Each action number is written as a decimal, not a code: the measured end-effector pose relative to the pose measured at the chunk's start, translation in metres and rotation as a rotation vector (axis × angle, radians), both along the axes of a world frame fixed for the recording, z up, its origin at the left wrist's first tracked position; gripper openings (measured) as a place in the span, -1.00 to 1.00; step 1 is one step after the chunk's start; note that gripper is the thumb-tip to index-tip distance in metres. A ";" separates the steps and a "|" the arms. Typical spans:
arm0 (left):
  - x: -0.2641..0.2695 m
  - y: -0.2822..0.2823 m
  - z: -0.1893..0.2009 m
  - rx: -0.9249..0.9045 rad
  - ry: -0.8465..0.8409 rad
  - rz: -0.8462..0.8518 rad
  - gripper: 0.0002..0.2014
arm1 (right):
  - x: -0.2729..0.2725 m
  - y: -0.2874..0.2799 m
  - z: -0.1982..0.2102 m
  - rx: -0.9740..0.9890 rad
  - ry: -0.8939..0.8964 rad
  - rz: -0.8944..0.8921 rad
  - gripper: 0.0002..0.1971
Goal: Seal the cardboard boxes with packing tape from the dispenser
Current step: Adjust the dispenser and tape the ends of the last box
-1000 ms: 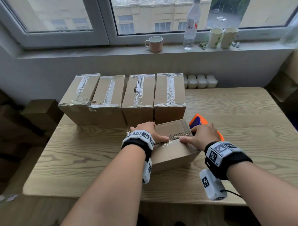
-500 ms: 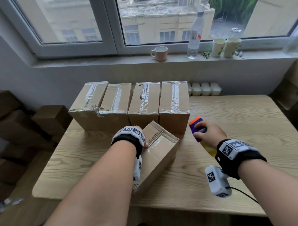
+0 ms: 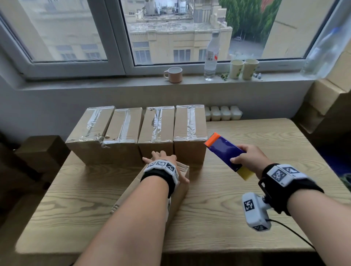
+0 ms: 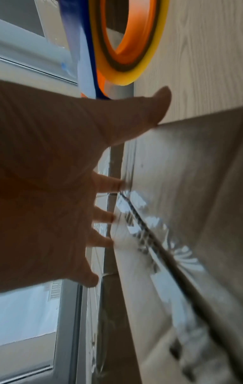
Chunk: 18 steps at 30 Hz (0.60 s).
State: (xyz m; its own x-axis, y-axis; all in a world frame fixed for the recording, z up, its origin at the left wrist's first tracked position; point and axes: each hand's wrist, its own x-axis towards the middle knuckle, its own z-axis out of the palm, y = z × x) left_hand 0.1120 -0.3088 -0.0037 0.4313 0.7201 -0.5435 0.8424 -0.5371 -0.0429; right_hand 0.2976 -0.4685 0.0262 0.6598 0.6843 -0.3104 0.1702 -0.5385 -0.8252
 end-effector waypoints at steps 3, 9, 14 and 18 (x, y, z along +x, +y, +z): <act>0.005 0.006 0.012 0.050 -0.201 0.033 -0.31 | 0.000 -0.003 0.013 0.095 0.134 0.005 -0.56; 0.022 0.025 0.054 -0.496 -0.952 0.620 -0.77 | -0.013 0.004 0.044 0.235 0.311 0.154 -0.64; 0.012 0.026 0.063 -0.827 -1.150 0.821 -0.74 | -0.022 0.008 0.052 0.286 0.401 0.156 -0.62; 0.009 0.032 0.060 -0.817 -1.166 0.885 -0.82 | -0.023 0.011 0.054 0.303 0.448 0.185 -0.61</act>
